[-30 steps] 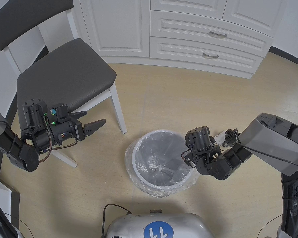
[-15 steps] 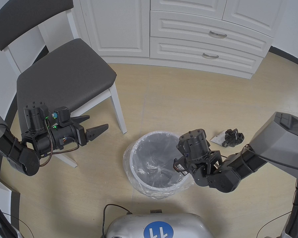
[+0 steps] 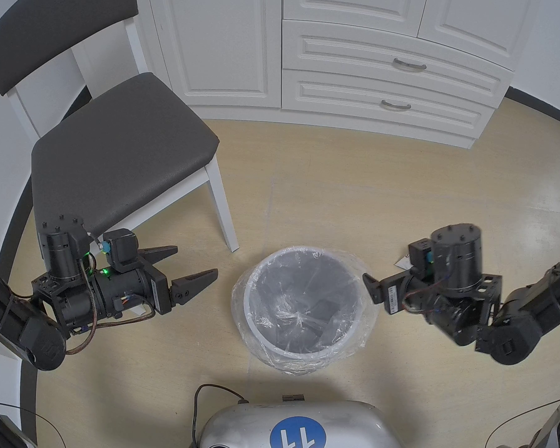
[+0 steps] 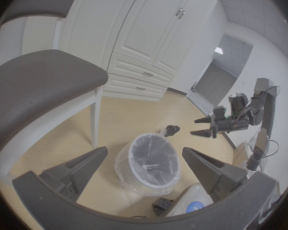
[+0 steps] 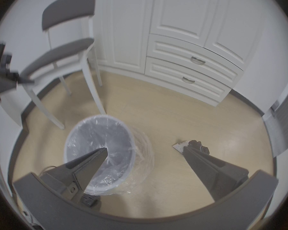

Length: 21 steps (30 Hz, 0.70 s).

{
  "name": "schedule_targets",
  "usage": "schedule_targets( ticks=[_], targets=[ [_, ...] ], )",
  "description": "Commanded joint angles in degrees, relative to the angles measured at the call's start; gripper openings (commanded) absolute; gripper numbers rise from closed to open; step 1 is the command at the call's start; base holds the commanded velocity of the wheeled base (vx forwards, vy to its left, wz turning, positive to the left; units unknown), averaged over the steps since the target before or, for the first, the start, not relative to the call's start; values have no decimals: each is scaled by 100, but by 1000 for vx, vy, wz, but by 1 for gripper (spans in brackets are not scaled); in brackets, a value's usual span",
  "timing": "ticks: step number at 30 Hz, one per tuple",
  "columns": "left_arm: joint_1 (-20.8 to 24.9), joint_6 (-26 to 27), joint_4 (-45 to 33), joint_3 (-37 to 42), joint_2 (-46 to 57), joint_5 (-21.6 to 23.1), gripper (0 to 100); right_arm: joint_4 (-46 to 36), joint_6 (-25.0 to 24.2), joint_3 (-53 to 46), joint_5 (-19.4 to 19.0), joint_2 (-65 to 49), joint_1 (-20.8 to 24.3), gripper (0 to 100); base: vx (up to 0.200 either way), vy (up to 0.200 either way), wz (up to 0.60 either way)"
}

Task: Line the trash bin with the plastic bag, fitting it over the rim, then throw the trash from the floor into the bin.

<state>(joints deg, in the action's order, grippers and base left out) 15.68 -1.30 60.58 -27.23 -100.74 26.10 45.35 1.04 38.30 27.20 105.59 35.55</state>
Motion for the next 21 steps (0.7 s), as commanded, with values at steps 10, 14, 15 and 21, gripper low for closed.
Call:
schedule_targets(
  ticks=[10, 14, 15, 21],
  targets=[
    [58, -502, 1281, 570, 1303, -1494, 100, 18, -200, -192, -733, -2201, -1410, 100, 0, 0, 0],
    [-372, -476, 1317, 605, 1883, -1828, 100, 35, 890, 274, -786, -2122, -1656, 100, 0, 0, 0],
    [-460, -476, 1308, 605, 2015, -1907, 100, 62, 1153, 406, -795, -2025, -1709, 100, 0, 0, 0],
    [-1049, -467, 1255, 605, 2718, -2162, 100, 115, 1338, 450, -812, -2078, -1779, 100, 0, 0, 0]
  ],
)
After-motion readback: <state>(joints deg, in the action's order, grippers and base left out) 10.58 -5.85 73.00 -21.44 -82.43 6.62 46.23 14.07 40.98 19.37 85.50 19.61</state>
